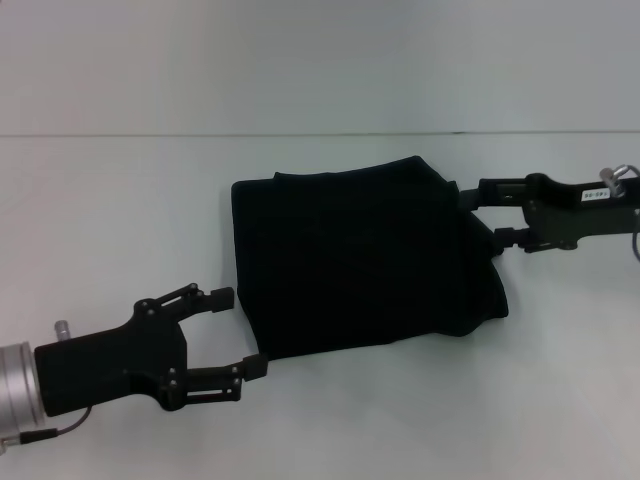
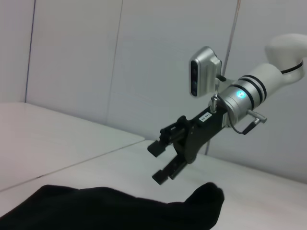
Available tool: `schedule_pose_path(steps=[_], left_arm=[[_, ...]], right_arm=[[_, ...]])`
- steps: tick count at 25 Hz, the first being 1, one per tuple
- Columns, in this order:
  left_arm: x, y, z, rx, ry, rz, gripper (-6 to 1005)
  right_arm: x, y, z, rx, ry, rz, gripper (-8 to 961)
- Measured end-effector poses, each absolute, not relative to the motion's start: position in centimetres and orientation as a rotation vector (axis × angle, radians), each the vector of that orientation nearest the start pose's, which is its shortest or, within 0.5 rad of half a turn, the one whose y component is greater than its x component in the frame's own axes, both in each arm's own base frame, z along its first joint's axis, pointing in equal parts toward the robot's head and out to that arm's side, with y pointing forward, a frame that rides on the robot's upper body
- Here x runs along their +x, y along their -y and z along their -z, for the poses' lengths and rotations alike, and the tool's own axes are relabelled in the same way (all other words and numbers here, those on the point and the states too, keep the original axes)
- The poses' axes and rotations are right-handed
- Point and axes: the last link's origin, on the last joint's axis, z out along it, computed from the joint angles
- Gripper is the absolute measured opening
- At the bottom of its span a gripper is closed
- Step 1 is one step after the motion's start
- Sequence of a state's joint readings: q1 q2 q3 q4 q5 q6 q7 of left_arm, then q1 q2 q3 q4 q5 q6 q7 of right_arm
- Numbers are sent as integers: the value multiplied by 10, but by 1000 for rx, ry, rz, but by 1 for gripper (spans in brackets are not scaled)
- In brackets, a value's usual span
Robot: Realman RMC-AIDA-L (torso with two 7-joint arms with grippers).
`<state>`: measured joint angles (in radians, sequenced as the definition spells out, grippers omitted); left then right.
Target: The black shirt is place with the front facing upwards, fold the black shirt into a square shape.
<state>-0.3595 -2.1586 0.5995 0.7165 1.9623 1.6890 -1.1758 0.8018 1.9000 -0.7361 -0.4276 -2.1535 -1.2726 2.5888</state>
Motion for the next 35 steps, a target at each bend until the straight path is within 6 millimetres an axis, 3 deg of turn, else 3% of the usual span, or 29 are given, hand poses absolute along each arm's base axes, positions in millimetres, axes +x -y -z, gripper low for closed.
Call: schedule_pose_path(steps=[17, 26, 35], left_arm=[[-296, -273, -3, -2645, 506, 744, 950], [-294, -275, -1, -2648, 508, 752, 950], [-294, -276, -2, -2641, 508, 758, 950]], right_arm=[[259, -402, 6, -1915, -2230, -562, 825], [276, -395, 2, -1859, -2243, -561, 815], [270, -390, 19, -1876, -2255, -566, 805]])
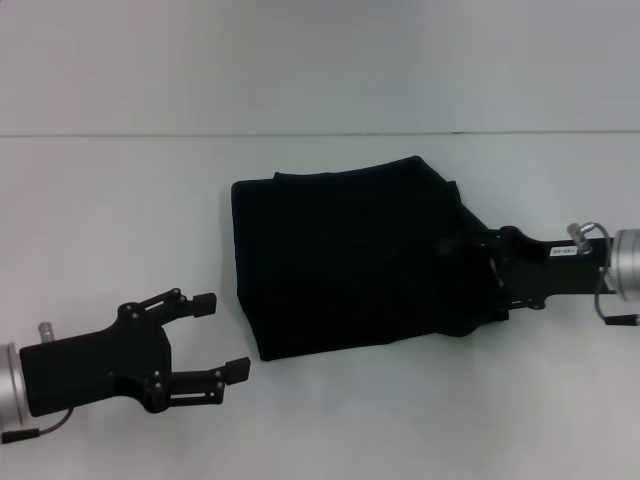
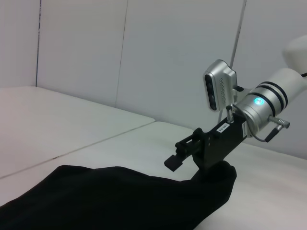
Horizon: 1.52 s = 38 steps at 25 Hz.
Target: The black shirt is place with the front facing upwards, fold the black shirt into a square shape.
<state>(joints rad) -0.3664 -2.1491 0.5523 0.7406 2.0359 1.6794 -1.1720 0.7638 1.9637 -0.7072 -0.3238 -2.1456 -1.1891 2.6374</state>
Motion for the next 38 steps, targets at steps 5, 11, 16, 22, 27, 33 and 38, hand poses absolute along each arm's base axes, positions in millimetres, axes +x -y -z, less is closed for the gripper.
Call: schedule_pose_path(steps=[5, 11, 16, 22, 27, 33, 38], left_arm=[[-294, -277, -3, -2639, 507, 753, 951], [-294, -278, -2, -2638, 507, 751, 951], [-293, -279, -2, -2640, 504, 750, 951], [-293, -280, -2, -2640, 502, 749, 951], [-293, -280, -2, -2639, 502, 748, 951], [-293, -280, -2, -2637, 504, 748, 951], [-293, -281, -2, -2638, 501, 748, 950]], right_arm=[[269, -391, 29, -1851, -2247, -589, 800], [266, -394, 39, -1829, -2219, -634, 793], [262, -398, 39, -1842, -2177, -667, 788], [258, -403, 46, -1899, -2081, -614, 781], [259, -404, 54, -1915, -2016, -579, 647], [258, -406, 52, -1919, -1994, -590, 467], [256, -409, 50, -1939, -1949, -619, 351]])
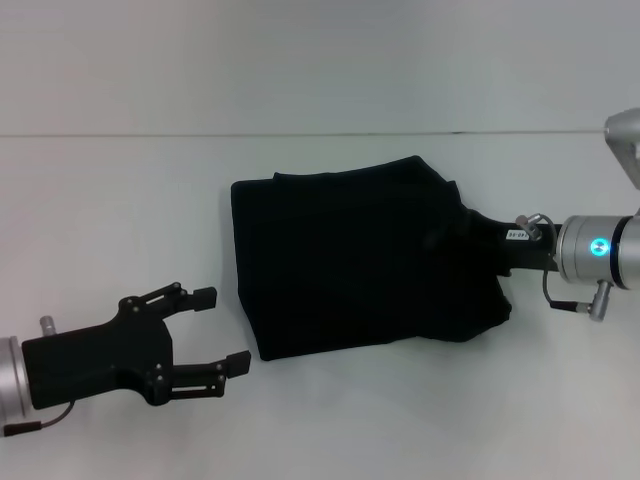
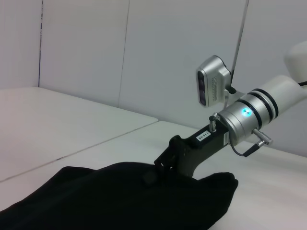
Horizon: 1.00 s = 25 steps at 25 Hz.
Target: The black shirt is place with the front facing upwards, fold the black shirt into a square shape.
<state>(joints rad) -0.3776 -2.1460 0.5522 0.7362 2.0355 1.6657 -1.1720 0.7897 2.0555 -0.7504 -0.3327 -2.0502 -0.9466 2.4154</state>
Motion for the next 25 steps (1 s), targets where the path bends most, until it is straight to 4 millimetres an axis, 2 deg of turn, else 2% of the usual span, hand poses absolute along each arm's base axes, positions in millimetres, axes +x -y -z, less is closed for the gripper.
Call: schedule_pose_path(steps=[6, 16, 25], left_arm=[[-292, -281, -2, -2638, 500, 749, 950], [-290, -283, -2, -2641, 493, 751, 950], [-287, -285, 0, -2648, 502, 767, 951]], right_arm=[[254, -414, 46, -1974, -1837, -670, 102], [242, -424, 44, -2045, -1576, -773, 87], [249, -430, 56, -2041, -1369, -653, 88]])
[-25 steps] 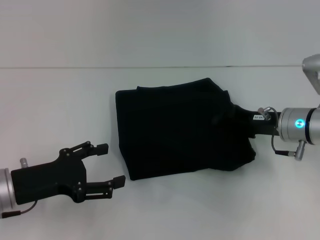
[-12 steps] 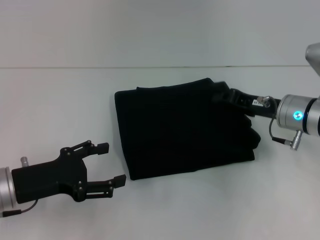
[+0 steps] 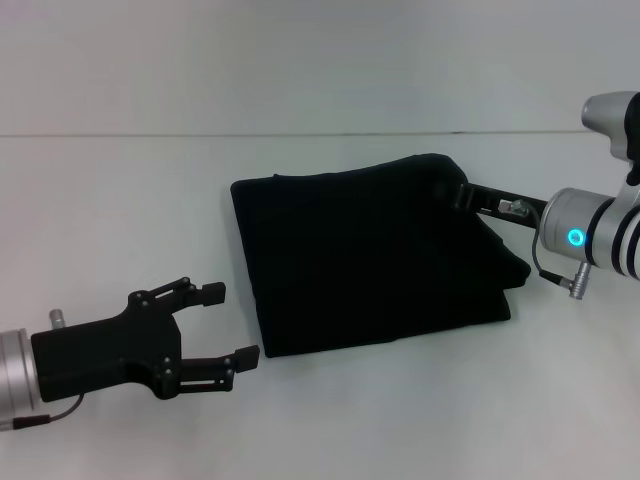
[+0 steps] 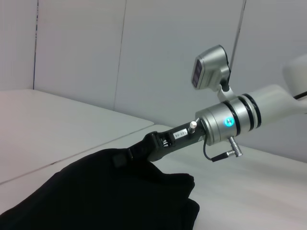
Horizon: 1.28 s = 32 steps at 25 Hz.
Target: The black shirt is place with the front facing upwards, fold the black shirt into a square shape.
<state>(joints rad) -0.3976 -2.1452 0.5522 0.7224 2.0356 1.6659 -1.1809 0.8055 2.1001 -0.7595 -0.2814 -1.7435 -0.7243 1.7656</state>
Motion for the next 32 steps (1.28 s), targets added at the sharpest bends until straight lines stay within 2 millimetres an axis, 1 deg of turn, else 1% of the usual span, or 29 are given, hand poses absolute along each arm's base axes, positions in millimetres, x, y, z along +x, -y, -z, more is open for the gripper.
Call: schedule_pose_path(steps=[5, 10, 17, 22, 26, 30, 32], left_arm=[[-286, -288, 1, -2653, 517, 773, 951], [-285, -289, 3, -2653, 535, 781, 951], [-282, -293, 4, -2654, 585, 801, 951], [-279, -297, 5, -2639, 652, 834, 950], [-276, -299, 7, -2635, 707, 869, 950], [-273, -301, 8, -2633, 752, 889, 950], [-272, -302, 8, -2626, 773, 903, 950]], right_arm=[[254, -432, 56, -2007, -1360, -628, 87], [254, -432, 55, -1998, -1368, -641, 104], [261, -424, 52, -2002, -1384, -675, 135], [278, -416, 38, -1960, -1376, -718, 349], [291, -411, 26, -1919, -1365, -723, 471], [299, -410, 11, -1876, -1353, -751, 592], [297, -411, 3, -1883, -1332, -787, 688]])
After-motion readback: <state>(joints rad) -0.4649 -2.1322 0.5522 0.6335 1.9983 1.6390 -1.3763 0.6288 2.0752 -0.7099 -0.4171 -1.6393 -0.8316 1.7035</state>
